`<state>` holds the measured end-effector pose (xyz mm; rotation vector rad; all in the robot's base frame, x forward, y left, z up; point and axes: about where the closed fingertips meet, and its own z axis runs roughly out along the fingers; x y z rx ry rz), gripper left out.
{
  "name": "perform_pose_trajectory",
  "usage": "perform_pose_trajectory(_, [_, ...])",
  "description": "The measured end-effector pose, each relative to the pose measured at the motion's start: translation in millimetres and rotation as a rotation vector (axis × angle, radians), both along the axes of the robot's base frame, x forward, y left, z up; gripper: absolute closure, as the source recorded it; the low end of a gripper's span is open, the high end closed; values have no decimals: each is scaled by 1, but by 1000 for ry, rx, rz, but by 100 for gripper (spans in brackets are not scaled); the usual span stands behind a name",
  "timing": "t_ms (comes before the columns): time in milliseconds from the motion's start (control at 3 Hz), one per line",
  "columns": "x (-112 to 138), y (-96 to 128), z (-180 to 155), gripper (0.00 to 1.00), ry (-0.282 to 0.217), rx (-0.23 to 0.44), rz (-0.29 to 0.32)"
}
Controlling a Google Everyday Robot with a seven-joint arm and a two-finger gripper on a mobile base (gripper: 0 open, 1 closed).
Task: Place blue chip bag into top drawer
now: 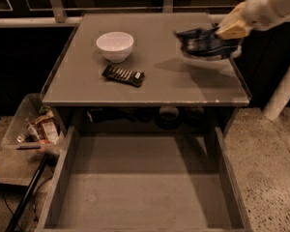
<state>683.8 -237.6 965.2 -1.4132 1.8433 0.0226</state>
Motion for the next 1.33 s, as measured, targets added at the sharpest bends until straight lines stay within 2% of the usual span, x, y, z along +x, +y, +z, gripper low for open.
perform_pose_trajectory(333, [-51, -29, 14, 100, 39, 24, -33])
perform_pose_trajectory(667, [-108, -47, 23, 100, 80, 39, -57])
perform_pose_trajectory(1000, [-162, -41, 30, 100, 104, 58, -32])
perform_pose_trajectory(1333, [-212, -23, 27, 100, 147, 81, -11])
